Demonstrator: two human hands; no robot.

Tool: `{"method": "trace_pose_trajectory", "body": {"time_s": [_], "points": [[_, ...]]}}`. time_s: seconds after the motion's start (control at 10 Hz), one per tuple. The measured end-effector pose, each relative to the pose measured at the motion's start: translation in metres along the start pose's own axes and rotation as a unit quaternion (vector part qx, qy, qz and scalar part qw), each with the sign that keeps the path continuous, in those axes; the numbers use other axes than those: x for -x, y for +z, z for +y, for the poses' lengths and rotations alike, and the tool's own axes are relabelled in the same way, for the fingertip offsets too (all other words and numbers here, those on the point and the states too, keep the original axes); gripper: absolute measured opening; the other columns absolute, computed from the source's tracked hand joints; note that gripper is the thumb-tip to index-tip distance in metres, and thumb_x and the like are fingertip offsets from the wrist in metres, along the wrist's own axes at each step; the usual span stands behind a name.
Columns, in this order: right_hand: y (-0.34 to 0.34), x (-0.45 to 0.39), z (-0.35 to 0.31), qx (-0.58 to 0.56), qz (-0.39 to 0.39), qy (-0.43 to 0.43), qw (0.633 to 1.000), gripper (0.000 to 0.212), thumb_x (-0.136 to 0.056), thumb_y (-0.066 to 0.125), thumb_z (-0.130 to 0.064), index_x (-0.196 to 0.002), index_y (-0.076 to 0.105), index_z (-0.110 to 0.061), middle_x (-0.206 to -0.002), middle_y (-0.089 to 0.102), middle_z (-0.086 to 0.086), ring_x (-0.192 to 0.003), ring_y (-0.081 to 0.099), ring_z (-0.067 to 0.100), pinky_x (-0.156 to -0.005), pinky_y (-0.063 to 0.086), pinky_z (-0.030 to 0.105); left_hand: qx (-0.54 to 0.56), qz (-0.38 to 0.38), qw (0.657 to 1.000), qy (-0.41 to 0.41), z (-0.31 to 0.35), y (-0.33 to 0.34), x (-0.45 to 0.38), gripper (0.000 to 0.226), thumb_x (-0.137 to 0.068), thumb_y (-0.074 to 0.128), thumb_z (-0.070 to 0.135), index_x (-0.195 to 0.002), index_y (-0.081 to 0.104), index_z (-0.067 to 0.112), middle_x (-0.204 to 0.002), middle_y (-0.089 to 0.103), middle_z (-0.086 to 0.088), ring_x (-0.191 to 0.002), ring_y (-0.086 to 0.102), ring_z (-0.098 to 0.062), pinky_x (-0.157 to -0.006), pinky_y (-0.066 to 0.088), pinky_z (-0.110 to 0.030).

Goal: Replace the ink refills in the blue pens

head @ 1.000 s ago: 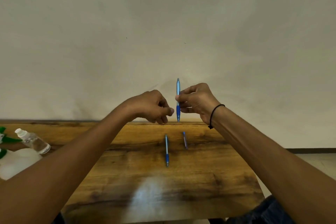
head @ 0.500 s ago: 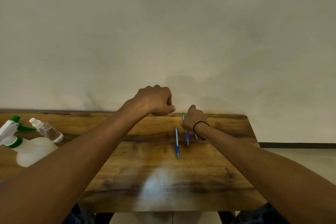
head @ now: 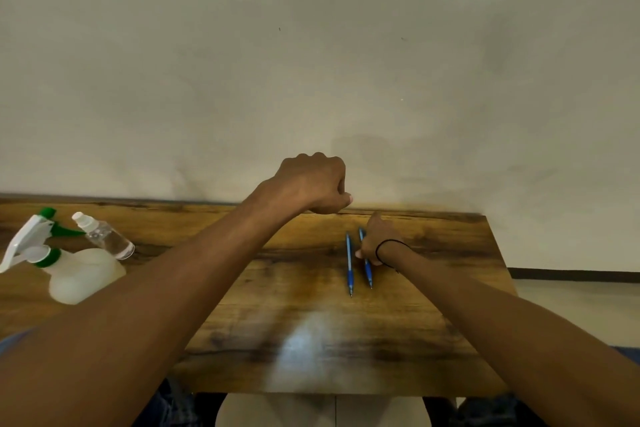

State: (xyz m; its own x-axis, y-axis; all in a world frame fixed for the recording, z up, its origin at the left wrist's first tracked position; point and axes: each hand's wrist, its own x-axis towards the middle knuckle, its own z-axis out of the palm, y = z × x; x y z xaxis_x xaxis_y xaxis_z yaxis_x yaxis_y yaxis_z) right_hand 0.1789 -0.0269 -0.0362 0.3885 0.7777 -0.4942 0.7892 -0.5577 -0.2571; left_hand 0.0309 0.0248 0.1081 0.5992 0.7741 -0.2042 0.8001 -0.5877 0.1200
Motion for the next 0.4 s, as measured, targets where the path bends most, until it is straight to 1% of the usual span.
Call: {"method": "trace_pose_trajectory", "body": {"time_s": [0.1,0.2,0.3,0.4], "points": [[-0.011,0.005,-0.002,-0.02,0.052,-0.002,0.998,0.073,-0.092,0.073,-0.011,-0.152,0.031,-0.002,-0.13,0.064,0.019,-0.112,0.067,0.034,-0.078,0.053,0.034,0.006,0.007,1.0,-0.003,0.0,-0.002,0.004,0.035,-0.099,0.061,0.048,-0.115,0.074,0.02,-0.116,0.074,-0.001,-0.089,0.064,-0.019,-0.071,0.043,-0.033],[-0.026,0.018,-0.008,-0.007,0.104,-0.041,0.994,0.062,-0.092,0.066,-0.005,-0.146,0.033,-0.002,-0.121,0.063,0.022,-0.104,0.066,0.038,-0.07,0.046,0.035,0.006,0.034,0.999,-0.009,0.004,-0.004,0.012,0.032,-0.099,0.061,0.046,-0.114,0.074,0.021,-0.114,0.074,-0.001,-0.084,0.06,-0.017,-0.07,0.042,-0.033],[-0.037,0.041,-0.008,-0.013,0.159,-0.091,0.983,0.051,-0.088,0.061,0.005,-0.133,0.039,-0.006,-0.102,0.06,0.02,-0.074,0.056,0.032,-0.056,0.039,0.036,0.011,0.1,0.995,-0.02,0.007,-0.007,0.032,0.023,-0.099,0.061,0.038,-0.112,0.072,0.022,-0.107,0.075,-0.001,-0.085,0.064,-0.019,-0.069,0.042,-0.033],[-0.053,0.069,-0.001,-0.027,0.207,-0.132,0.969,0.047,-0.085,0.058,0.012,-0.124,0.041,-0.009,-0.09,0.058,0.016,-0.061,0.043,0.024,-0.048,0.03,0.031,0.048,0.167,0.984,-0.05,0.001,-0.005,0.062,0.019,-0.097,0.058,0.031,-0.111,0.07,0.023,-0.101,0.075,0.0,-0.09,0.067,-0.025,-0.072,0.042,-0.035]]}}
